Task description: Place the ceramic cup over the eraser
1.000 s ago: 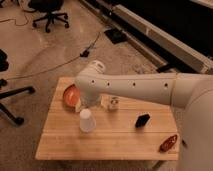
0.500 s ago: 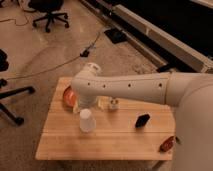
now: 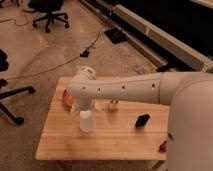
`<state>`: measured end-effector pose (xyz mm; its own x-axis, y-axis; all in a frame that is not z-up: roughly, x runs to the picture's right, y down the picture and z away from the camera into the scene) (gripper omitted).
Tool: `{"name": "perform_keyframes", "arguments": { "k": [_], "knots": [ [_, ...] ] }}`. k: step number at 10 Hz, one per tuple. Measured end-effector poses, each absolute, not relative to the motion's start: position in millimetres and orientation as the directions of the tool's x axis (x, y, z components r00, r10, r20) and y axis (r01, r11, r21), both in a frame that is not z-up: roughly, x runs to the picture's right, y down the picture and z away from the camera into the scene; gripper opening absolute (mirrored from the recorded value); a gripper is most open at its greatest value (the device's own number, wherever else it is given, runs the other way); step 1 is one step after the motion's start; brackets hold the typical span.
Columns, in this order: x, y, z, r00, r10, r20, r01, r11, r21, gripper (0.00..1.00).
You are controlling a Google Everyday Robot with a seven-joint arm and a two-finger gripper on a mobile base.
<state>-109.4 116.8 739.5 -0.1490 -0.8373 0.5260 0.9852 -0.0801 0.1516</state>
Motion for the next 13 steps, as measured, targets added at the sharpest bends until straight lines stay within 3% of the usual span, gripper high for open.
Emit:
{"name": "perform_keyframes", "arguments": {
  "k": [13],
  "knots": [
    [-130.5,135.4,756.8,-0.199,-0.842,0.502,0.978,-0.141,0.152,0.80]
  ]
}}
